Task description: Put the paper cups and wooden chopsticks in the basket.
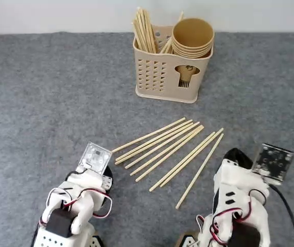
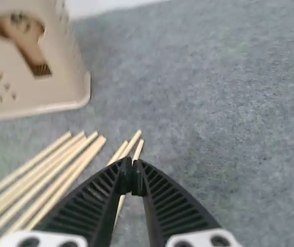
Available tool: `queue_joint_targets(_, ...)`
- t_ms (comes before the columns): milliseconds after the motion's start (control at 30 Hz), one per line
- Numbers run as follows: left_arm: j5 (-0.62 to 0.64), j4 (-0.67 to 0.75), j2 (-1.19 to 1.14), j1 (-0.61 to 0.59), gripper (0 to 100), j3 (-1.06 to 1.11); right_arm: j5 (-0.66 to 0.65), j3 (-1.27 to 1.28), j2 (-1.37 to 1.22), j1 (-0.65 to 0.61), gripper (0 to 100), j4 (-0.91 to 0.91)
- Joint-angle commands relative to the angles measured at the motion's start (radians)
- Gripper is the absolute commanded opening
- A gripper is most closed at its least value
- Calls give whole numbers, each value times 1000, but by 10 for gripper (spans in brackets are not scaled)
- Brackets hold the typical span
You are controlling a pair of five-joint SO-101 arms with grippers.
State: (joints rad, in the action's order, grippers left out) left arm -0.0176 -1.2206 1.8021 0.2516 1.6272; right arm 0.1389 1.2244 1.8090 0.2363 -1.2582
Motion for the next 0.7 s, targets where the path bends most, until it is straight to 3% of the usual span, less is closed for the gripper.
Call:
queue_joint_targets(0,-138,55,17,3,15,-65,48,3,5,8,9,24)
queue_joint_targets(200,-399,210,15,6,15,-102,40,43,5,5,9,19)
queue_joint_targets(500,-405,132,9,9,54,-237,-23,84,5,1,9,28)
queue_joint_targets(667,-408,94,5,9,66,-326,-25,104,5,-68,9,27)
